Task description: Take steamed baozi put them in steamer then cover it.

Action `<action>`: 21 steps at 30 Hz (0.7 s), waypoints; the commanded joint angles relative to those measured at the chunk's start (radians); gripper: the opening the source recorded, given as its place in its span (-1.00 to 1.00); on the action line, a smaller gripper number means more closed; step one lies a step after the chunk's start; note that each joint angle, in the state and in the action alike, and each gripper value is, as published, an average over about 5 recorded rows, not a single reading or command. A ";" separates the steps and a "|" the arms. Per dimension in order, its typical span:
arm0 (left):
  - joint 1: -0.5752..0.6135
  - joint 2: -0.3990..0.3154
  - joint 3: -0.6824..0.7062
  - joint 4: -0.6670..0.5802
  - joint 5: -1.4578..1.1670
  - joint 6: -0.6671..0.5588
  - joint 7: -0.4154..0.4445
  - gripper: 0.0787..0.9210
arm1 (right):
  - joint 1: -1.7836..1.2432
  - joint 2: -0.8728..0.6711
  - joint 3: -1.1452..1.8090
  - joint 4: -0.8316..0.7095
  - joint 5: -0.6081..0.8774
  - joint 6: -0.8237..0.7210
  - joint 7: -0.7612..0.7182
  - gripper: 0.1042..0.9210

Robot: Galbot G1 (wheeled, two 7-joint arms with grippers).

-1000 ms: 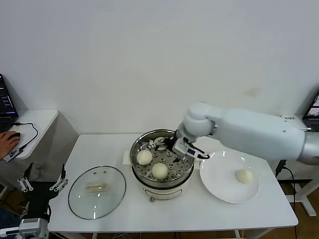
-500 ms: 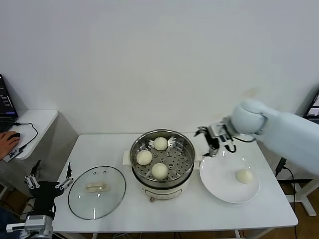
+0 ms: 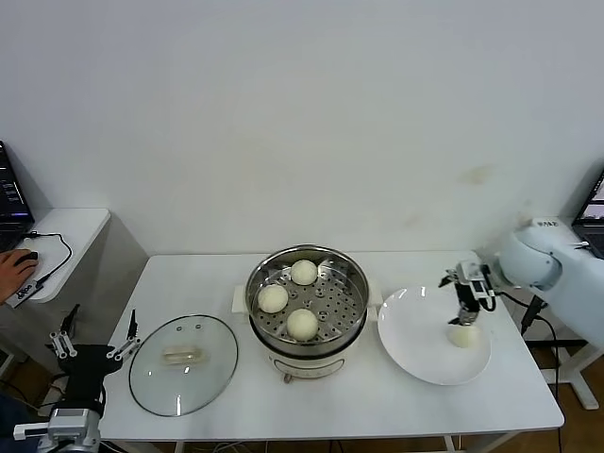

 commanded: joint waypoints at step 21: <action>0.022 -0.019 -0.020 -0.006 0.014 0.000 0.002 0.77 | -0.280 0.200 0.240 -0.341 -0.214 0.069 -0.010 0.76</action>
